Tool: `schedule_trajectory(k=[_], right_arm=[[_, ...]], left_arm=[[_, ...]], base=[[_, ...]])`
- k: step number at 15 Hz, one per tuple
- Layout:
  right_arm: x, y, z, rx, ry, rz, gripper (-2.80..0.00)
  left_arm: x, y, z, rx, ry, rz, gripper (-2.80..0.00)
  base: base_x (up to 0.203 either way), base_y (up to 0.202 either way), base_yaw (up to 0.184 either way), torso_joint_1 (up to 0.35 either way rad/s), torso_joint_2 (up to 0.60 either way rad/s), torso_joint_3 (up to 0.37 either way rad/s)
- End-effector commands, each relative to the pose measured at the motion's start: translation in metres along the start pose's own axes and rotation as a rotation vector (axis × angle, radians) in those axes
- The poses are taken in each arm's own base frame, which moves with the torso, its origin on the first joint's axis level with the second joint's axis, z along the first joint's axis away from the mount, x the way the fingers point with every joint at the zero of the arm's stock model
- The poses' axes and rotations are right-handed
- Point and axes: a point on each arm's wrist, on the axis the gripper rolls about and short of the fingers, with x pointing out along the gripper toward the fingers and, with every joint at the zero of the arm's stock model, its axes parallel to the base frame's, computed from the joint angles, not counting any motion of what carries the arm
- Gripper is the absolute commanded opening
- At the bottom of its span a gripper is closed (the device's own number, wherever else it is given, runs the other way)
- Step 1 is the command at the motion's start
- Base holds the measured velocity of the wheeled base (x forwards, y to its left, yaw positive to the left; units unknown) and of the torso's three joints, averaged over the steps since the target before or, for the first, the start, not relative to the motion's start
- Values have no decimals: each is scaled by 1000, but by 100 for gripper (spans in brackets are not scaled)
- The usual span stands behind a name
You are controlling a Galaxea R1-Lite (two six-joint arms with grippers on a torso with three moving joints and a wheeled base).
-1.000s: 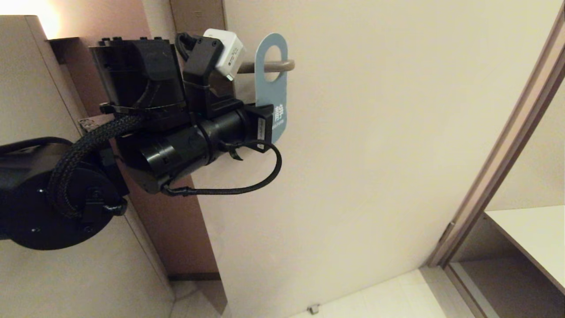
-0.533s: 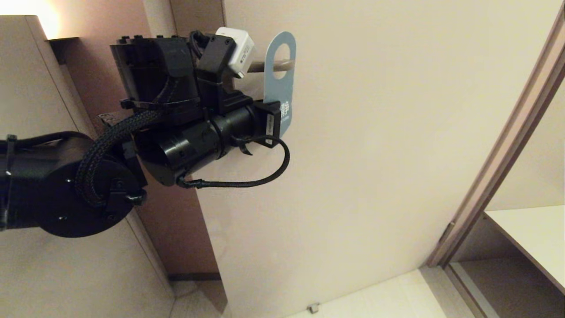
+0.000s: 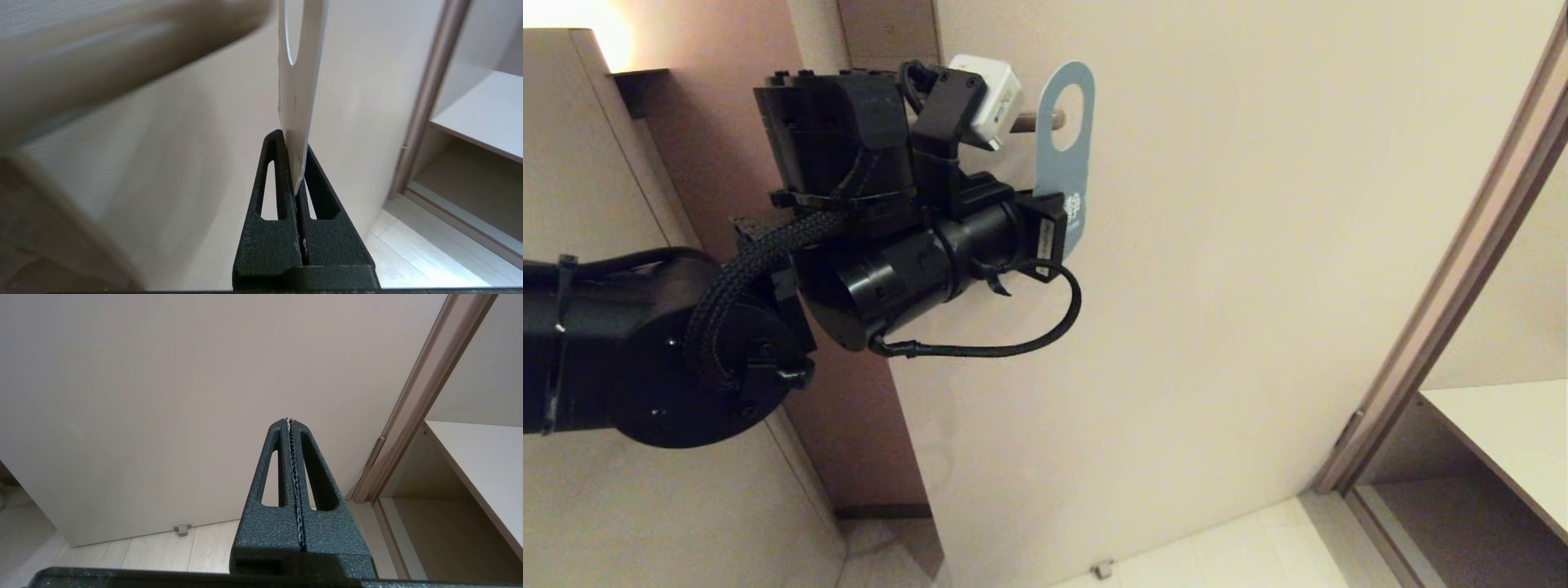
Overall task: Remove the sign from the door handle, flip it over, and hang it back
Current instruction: Take down the sign, then hand it to the other hand
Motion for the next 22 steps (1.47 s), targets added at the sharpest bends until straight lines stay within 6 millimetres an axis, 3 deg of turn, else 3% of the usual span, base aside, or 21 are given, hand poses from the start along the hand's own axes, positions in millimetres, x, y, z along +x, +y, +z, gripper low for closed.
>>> schedule_trajectory(k=[1,7,19,22], right_arm=[[0,0,0,0,0,1,-280],[0,0,0,0,0,1,-280],[0,0,0,-1,1,1,-280],[0,0,0,-1,0,1,-280]], left_arm=[[-2,-6,2,0,-9,-26,-280],[-19,-12,9,-11,-49,-259,-280],[-104,-6,3,-185,-17,-668,-280],[-108,-1,0,-185,-13,-713,-280]], base=[[0,0,0,0,0,0],[0,0,0,0,0,0],[0,0,0,0,0,0],[0,0,0,0,0,0]])
